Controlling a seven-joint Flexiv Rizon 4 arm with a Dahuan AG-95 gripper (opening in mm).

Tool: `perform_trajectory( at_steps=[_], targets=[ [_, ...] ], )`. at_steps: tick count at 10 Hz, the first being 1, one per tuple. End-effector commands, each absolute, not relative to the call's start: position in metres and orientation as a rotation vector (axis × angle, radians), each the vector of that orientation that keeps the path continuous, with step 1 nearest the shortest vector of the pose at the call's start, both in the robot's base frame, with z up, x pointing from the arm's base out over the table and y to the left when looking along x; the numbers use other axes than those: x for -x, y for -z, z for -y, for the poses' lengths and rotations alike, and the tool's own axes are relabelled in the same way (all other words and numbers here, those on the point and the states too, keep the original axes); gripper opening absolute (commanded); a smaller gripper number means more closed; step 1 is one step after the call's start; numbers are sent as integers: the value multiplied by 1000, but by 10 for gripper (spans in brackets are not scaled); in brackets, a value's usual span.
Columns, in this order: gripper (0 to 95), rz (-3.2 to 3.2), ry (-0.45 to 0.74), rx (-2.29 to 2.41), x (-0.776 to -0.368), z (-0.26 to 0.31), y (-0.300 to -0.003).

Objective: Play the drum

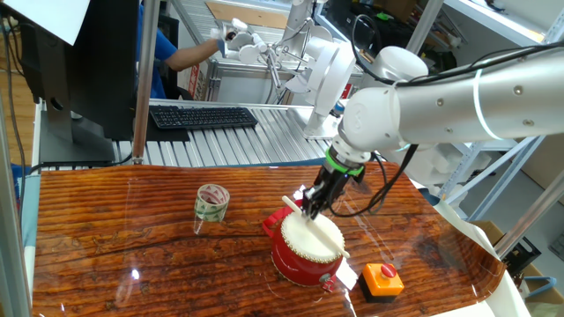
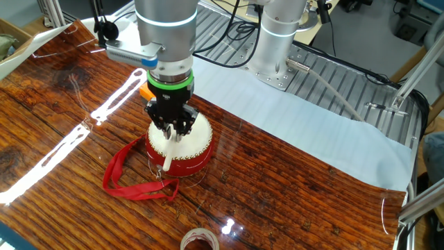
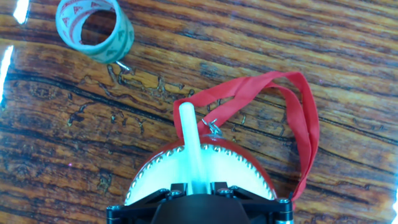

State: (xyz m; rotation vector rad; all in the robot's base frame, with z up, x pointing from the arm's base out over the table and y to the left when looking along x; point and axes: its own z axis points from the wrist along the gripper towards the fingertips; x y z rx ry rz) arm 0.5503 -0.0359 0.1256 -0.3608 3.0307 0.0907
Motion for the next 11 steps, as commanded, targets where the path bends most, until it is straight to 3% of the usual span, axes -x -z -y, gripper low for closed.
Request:
perform_trajectory(
  at_steps=[1,7,8,11],
  targets=[
    [190,-3033,-90,360,-549,36,-124],
    [190,-3035,-93,365,-550,36,-124],
    [0,-3036,-93,366,-550,36,-124],
    [0,-3039,-94,366,-550,37,-123]
  ],
)
